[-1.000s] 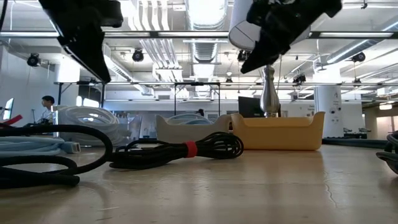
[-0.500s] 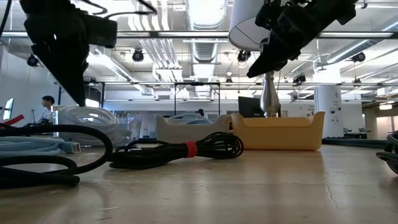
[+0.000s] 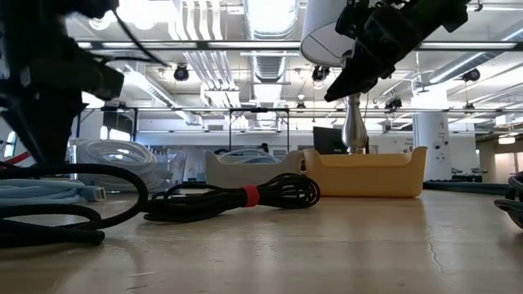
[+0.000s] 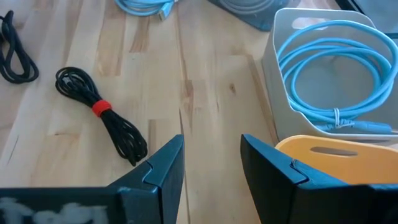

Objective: Pick & Place USB Port
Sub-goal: Put the top blue HDMI cable into the gray bin

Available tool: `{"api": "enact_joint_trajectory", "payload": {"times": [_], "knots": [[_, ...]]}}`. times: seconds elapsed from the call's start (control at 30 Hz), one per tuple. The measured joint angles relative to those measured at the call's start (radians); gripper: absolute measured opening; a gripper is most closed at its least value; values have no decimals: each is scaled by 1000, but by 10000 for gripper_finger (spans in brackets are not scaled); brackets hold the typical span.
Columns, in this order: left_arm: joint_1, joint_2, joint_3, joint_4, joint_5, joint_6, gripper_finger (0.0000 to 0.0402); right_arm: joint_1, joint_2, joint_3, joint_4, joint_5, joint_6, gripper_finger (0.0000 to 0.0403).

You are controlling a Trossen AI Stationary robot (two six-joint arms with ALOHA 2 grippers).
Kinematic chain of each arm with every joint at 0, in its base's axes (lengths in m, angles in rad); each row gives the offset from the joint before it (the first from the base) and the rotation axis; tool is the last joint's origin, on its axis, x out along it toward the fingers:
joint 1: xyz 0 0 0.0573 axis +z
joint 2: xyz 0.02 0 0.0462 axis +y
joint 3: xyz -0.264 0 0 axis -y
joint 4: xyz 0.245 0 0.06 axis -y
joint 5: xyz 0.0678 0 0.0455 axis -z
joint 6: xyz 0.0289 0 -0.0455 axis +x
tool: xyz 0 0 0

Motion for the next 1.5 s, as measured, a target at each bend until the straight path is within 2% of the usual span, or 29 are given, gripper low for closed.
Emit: {"api": "enact_joint_trajectory", "payload": {"times": [0.13,0.43,0.7,0.8,0.9,1.07,1.2,1.5], "knots": [[0,0,-60,34,0,-55,181,0,0,0,0,0,-1,155],[0,-3,-193,309,-6,-38,181,0,1,0,0,0,-1,155],[0,-2,-251,337,-17,-58,180,0,1,0,0,0,-1,155],[0,-2,-260,354,-12,-53,167,0,1,0,0,0,-1,155],[0,-1,-257,353,-10,-15,129,0,1,0,0,0,-2,155],[0,-1,-224,360,-32,10,41,0,1,0,1,0,-2,155],[1,6,-158,375,-73,86,39,0,1,0,1,1,-2,155],[33,2,116,376,-309,449,39,0,1,0,3,3,-2,155]]}}
